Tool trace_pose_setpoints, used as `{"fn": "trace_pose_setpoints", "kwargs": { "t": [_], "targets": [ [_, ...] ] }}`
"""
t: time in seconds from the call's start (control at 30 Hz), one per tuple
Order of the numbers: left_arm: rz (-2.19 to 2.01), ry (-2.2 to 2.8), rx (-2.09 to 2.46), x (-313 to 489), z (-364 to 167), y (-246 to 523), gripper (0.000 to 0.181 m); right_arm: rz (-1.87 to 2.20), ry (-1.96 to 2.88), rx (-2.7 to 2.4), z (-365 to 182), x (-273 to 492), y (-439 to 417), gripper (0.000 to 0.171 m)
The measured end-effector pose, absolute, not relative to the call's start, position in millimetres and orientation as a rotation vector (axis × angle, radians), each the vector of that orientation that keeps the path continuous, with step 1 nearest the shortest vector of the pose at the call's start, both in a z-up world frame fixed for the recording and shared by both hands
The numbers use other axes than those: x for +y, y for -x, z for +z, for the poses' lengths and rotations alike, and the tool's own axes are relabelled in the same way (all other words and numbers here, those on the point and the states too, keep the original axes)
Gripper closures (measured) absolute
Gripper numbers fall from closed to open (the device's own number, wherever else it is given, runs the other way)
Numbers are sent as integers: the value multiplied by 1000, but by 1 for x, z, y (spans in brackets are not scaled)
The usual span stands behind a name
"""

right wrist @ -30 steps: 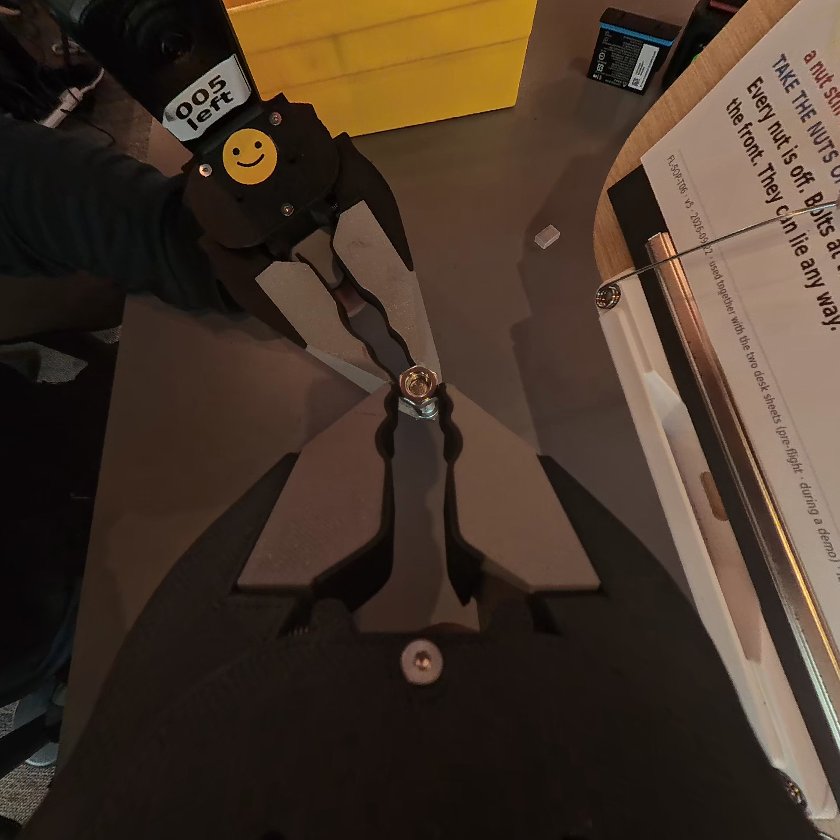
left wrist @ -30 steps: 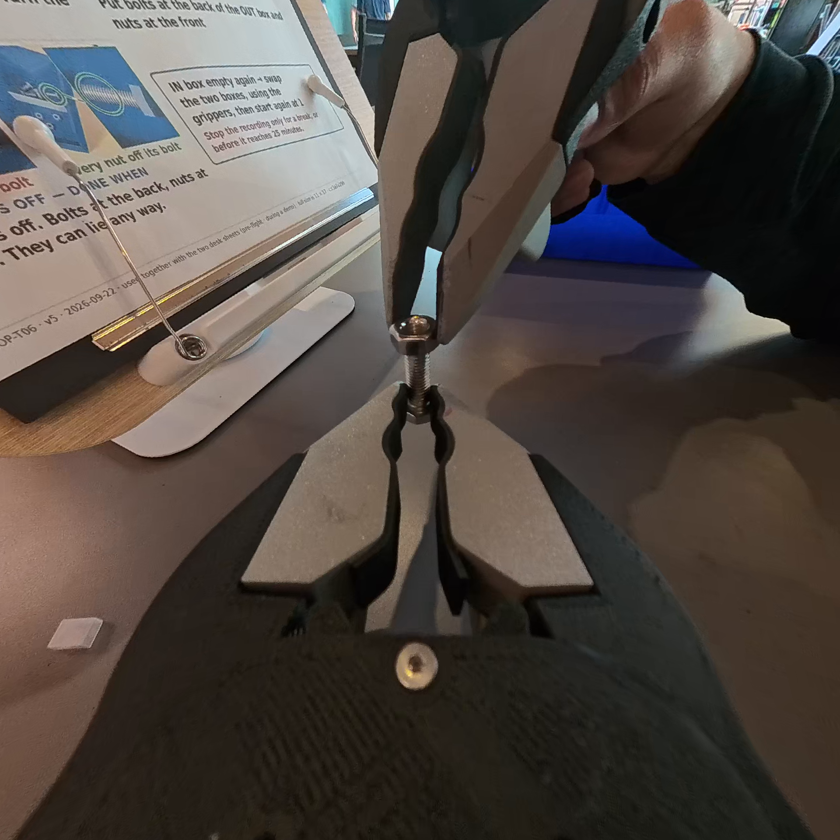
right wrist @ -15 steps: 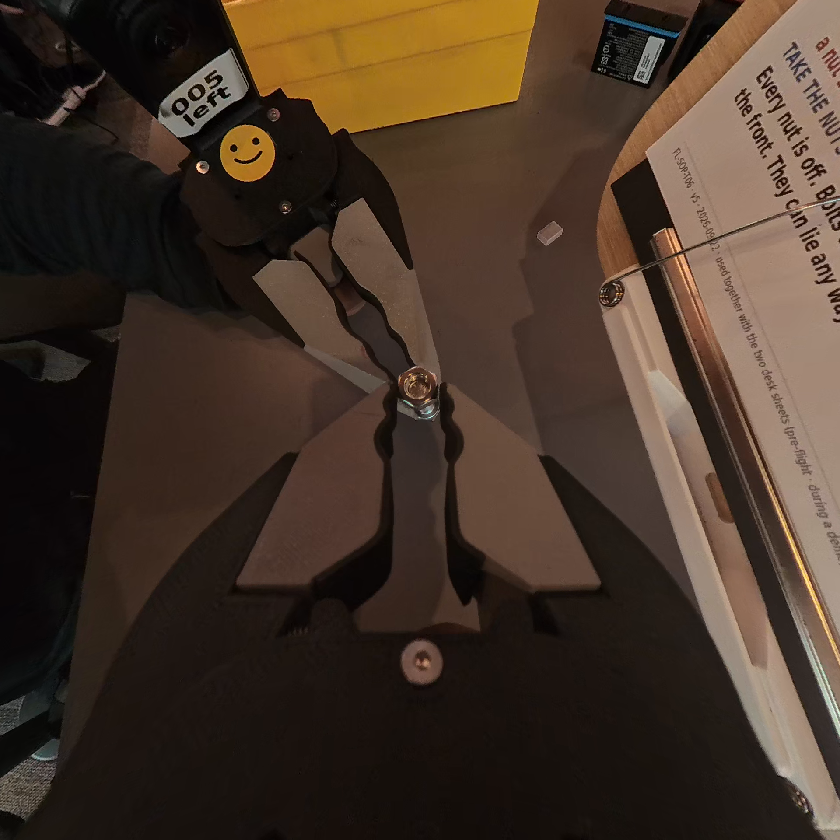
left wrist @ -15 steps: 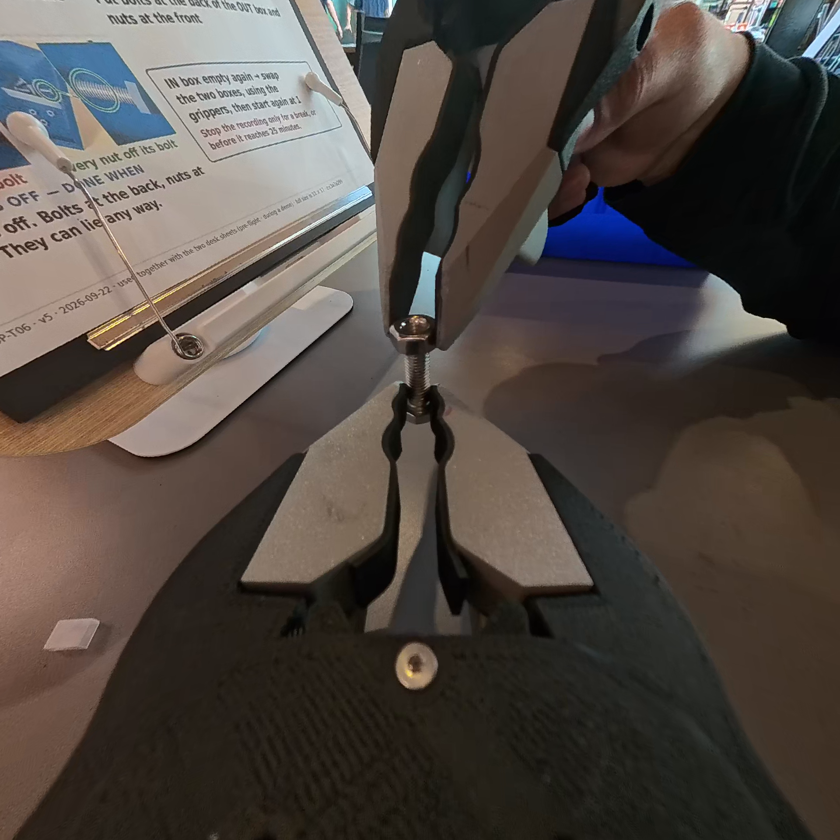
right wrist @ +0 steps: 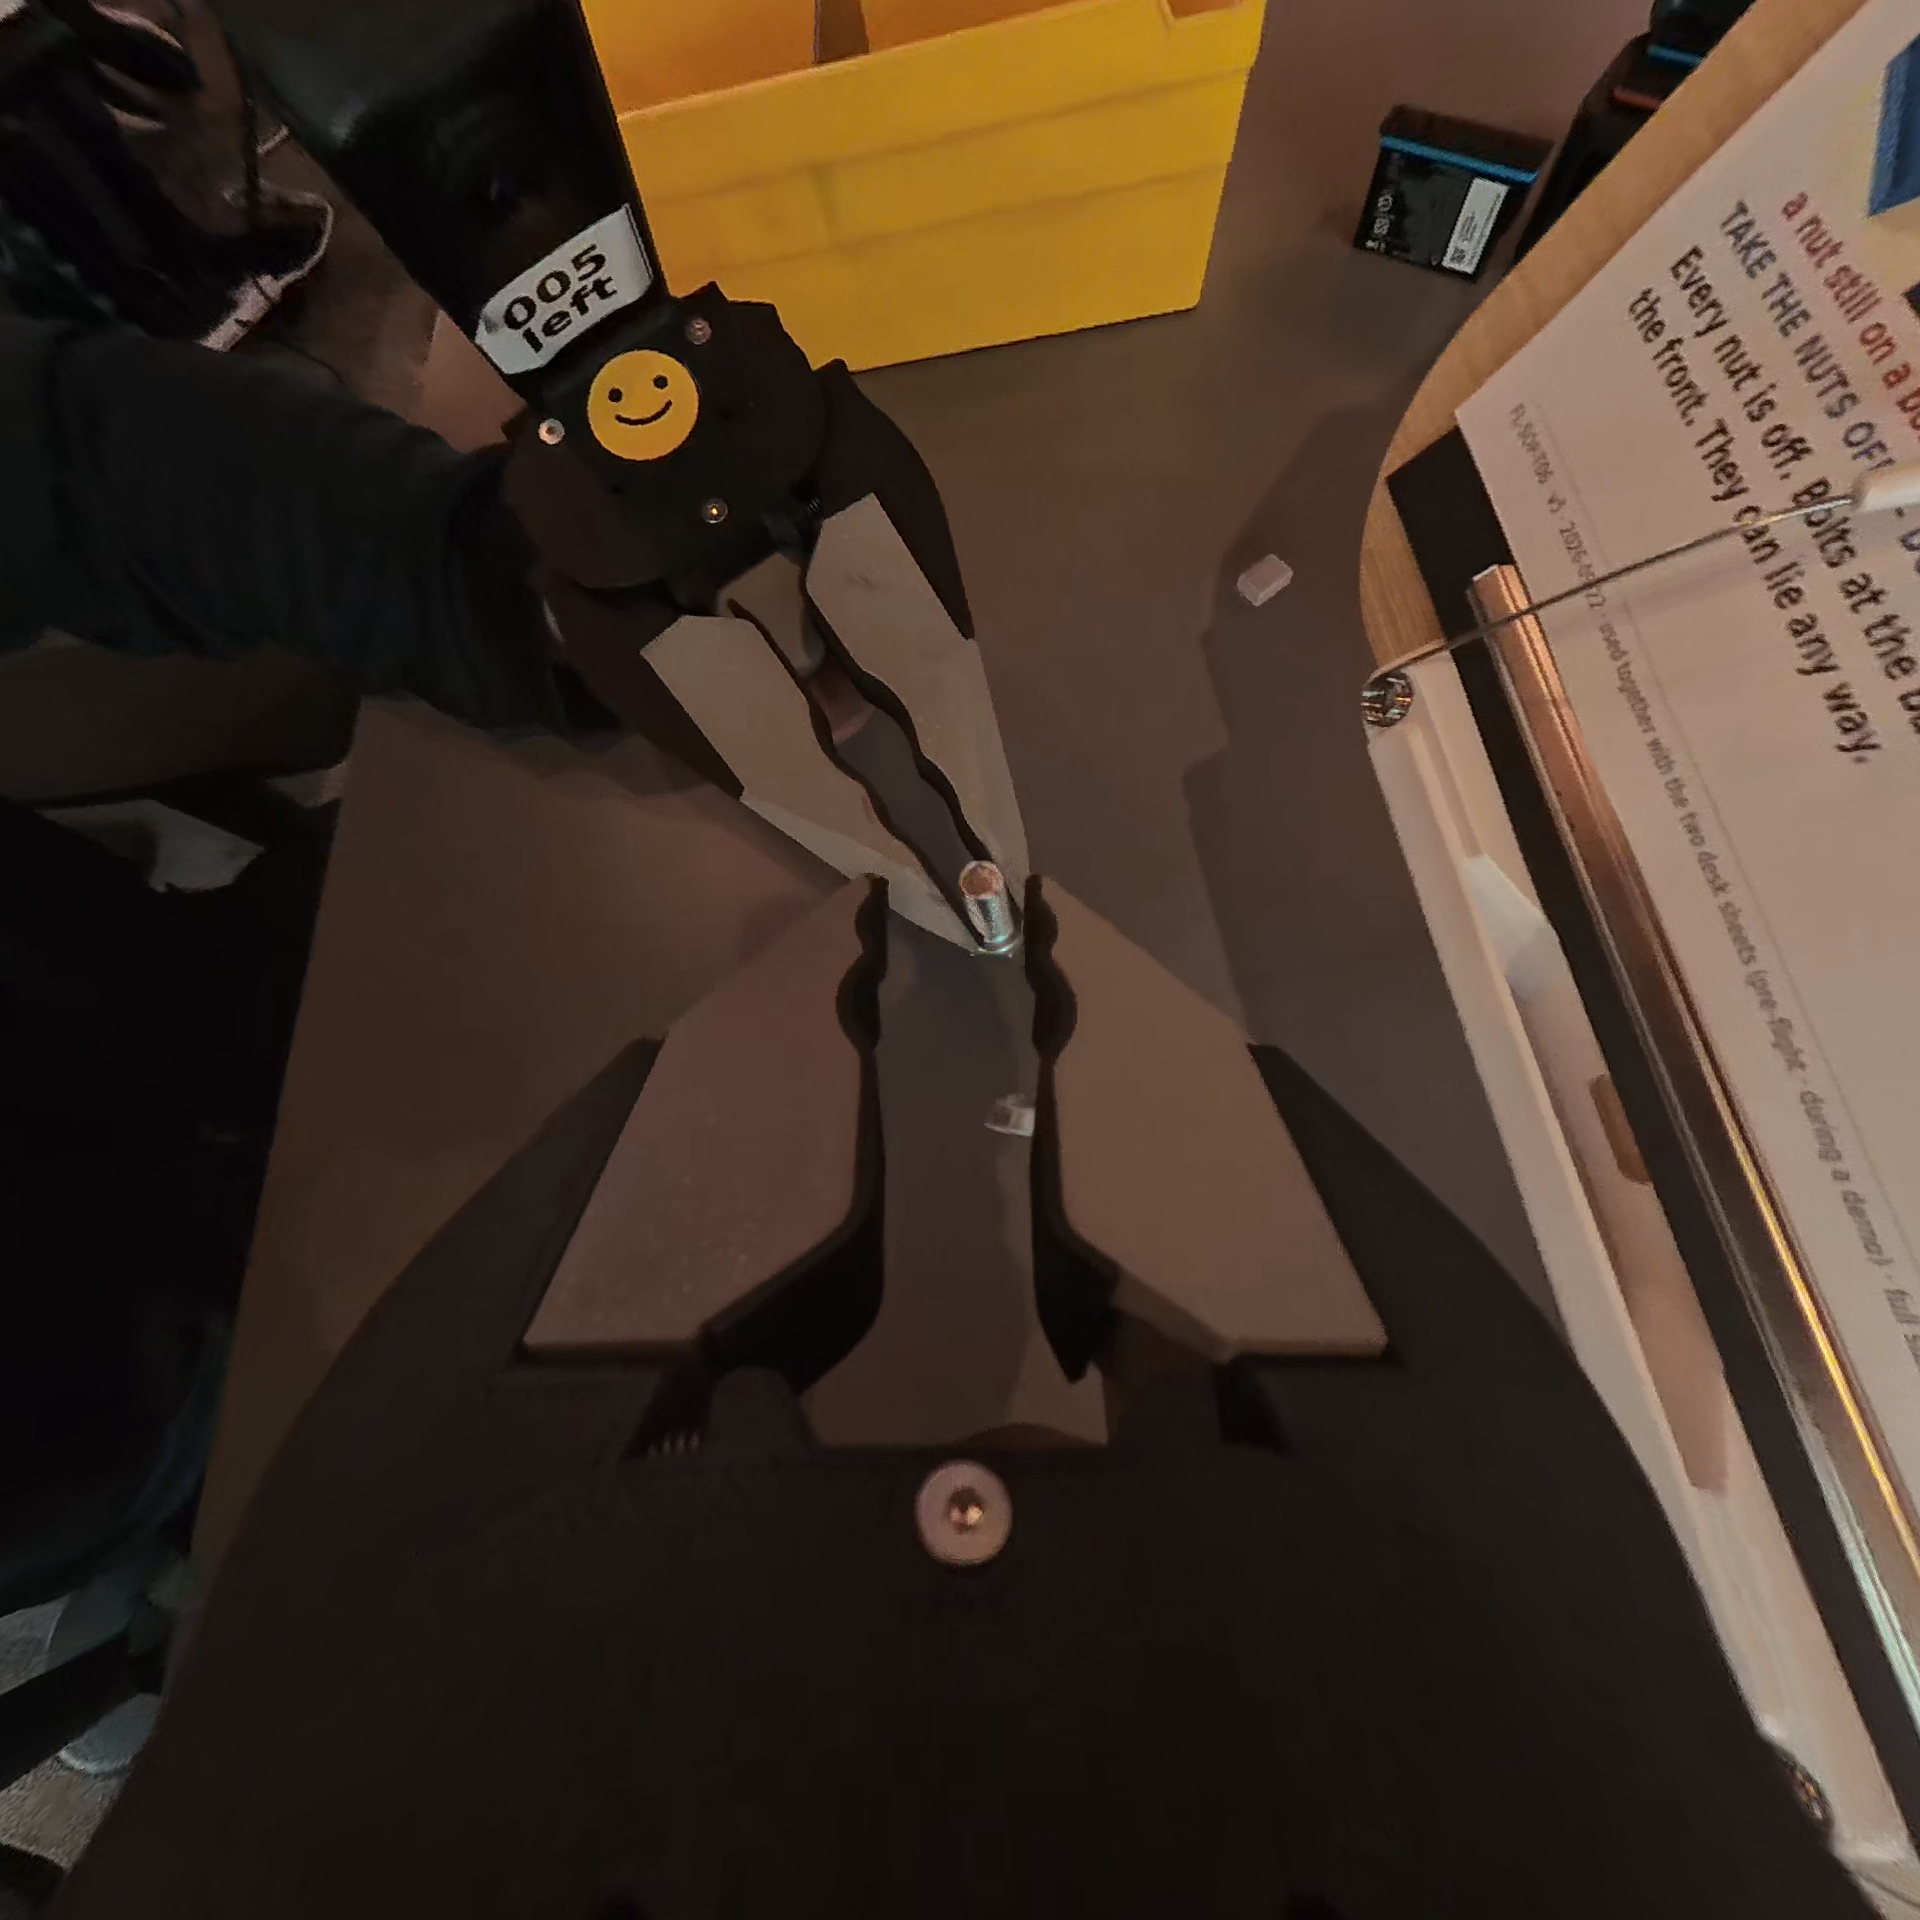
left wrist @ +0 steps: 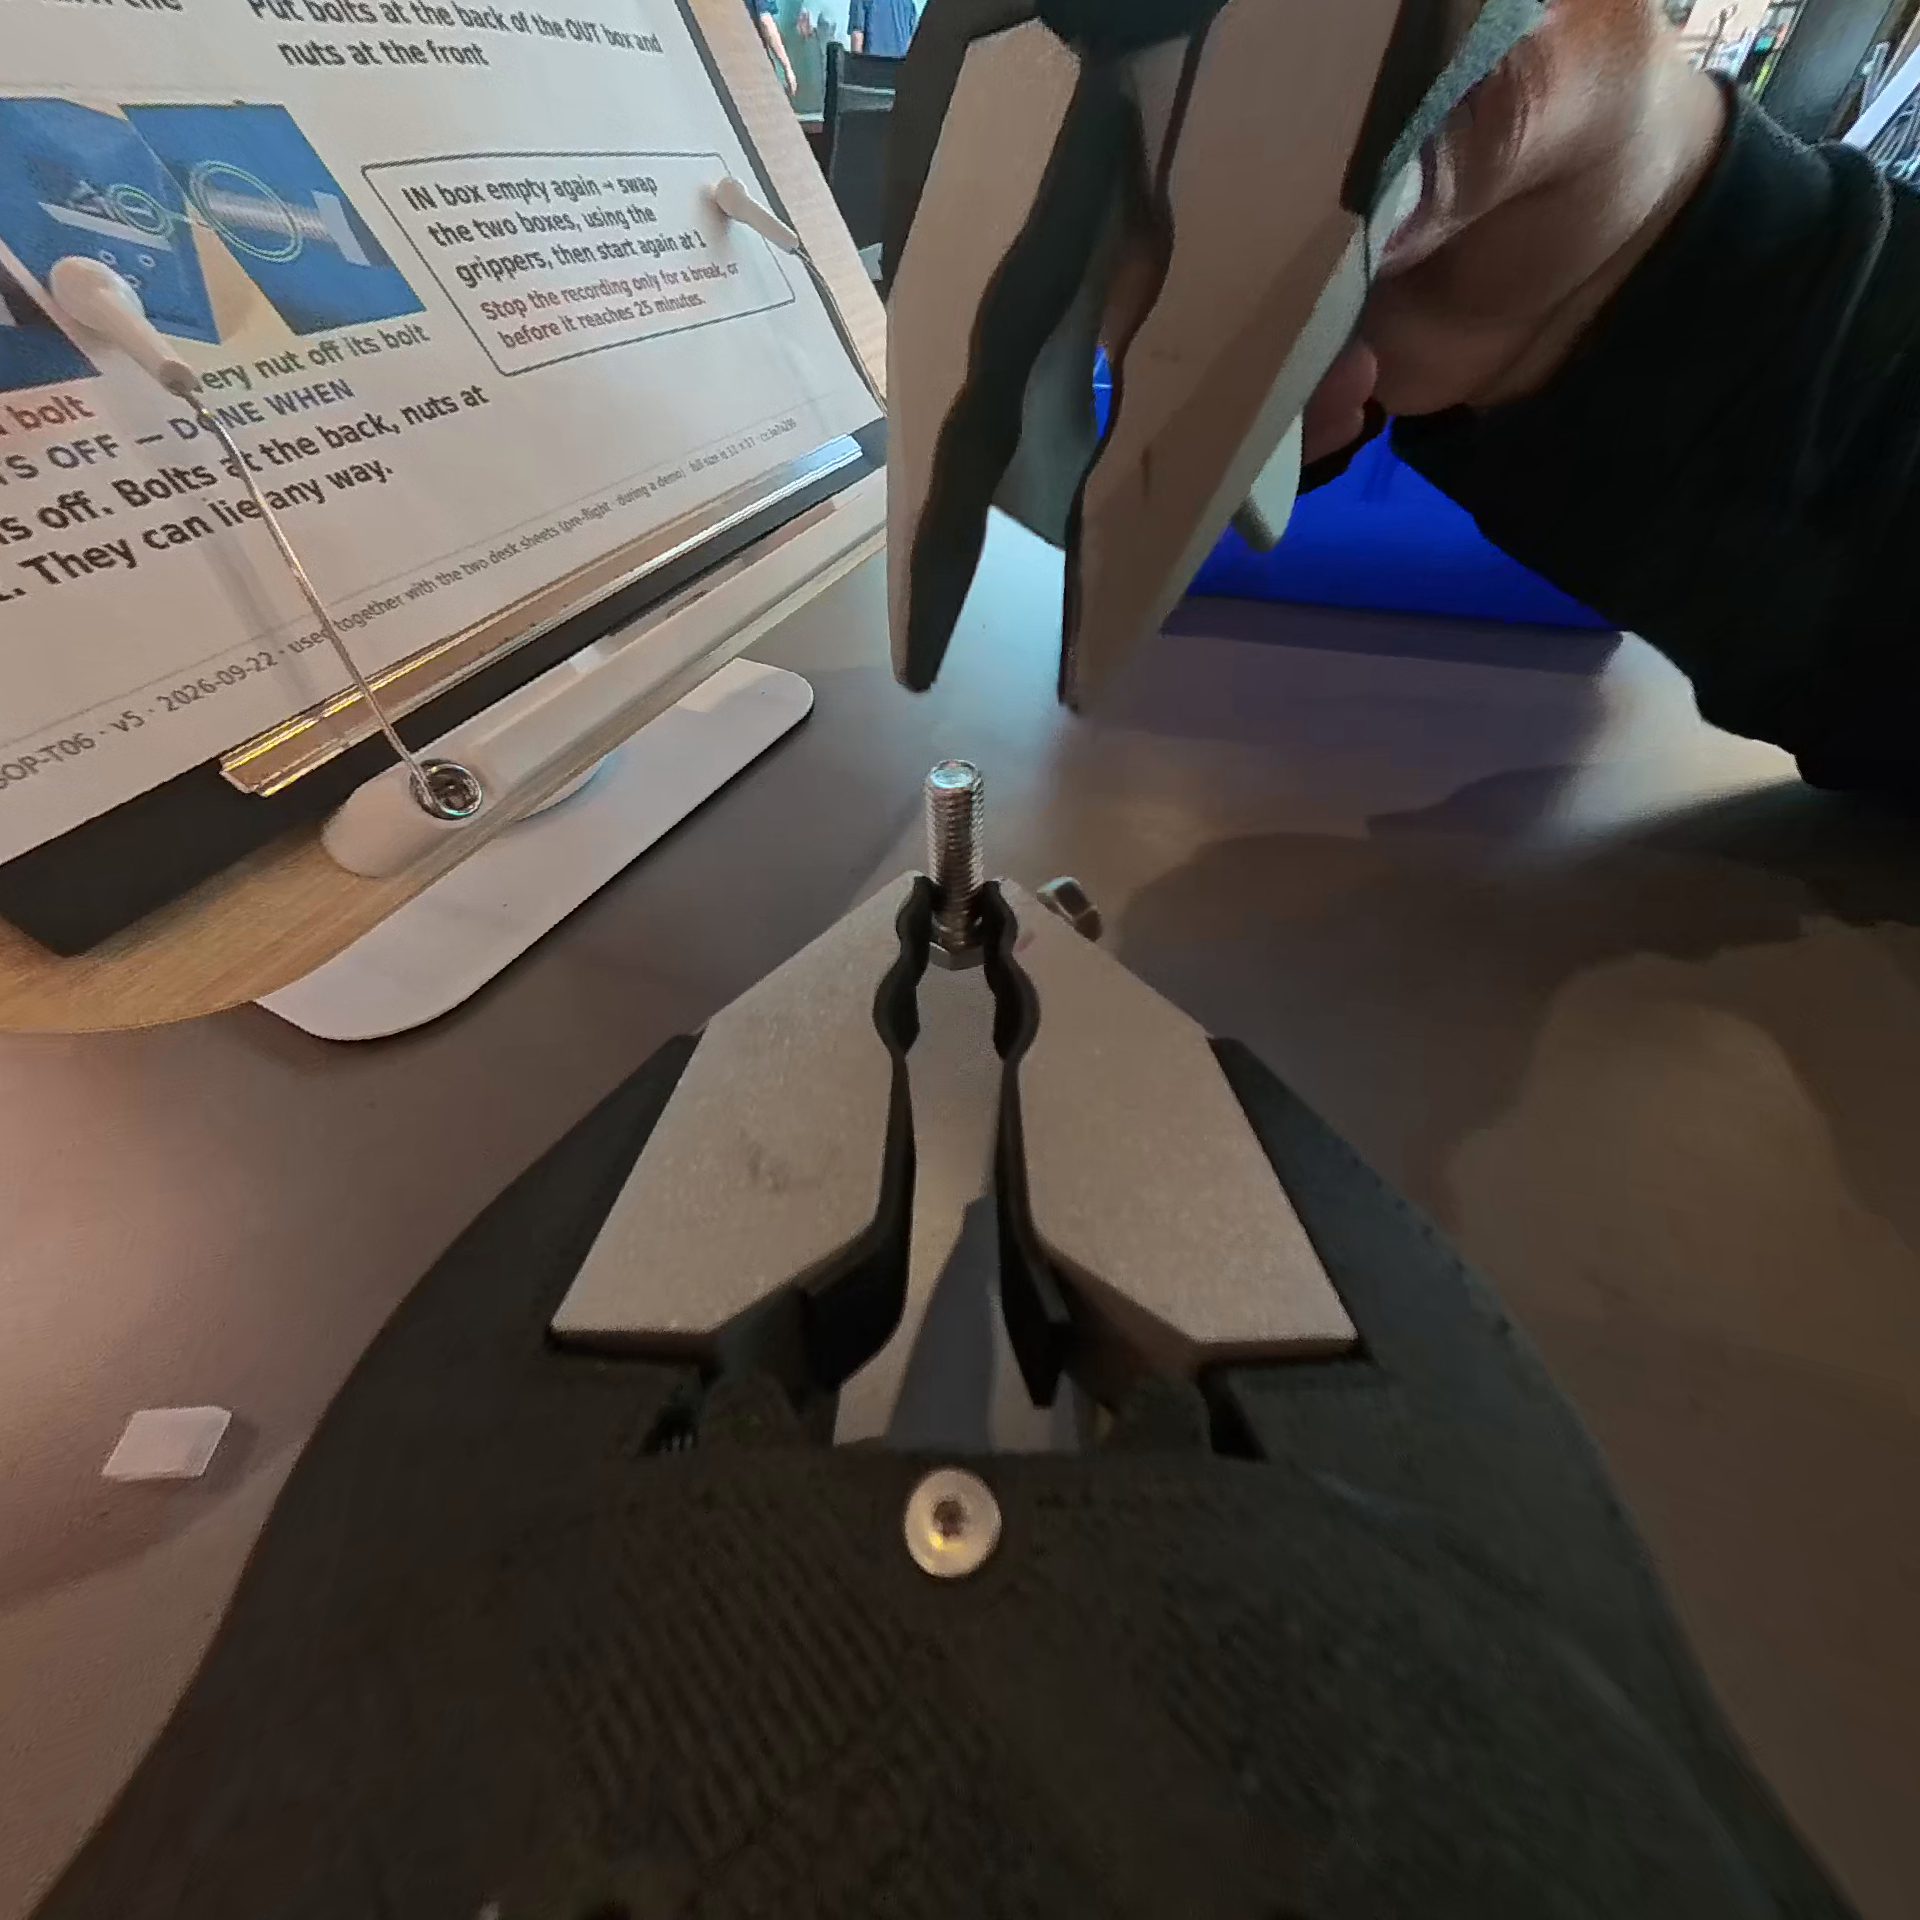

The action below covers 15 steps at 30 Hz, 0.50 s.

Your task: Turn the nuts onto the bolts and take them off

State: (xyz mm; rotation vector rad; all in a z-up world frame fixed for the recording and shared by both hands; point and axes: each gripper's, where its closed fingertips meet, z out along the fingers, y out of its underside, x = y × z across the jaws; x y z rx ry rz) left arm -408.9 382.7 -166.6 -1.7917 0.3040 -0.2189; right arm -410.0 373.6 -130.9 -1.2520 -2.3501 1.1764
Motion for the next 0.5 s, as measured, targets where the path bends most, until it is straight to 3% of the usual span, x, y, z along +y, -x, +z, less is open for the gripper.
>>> {"fn": "trace_pose_setpoints", "kwargs": {
  "t": [0.27, 0.5],
  "targets": [
    [-206, 1819, 219, 385, -170, 425, 174, 1093, 1444, -2290, -153, 409, 405, 146],
    [-217, 1805, 213, 384, -168, 427, 174, 1199, 1390, -2326, -181, 364, 370, 144]
  ]
}}
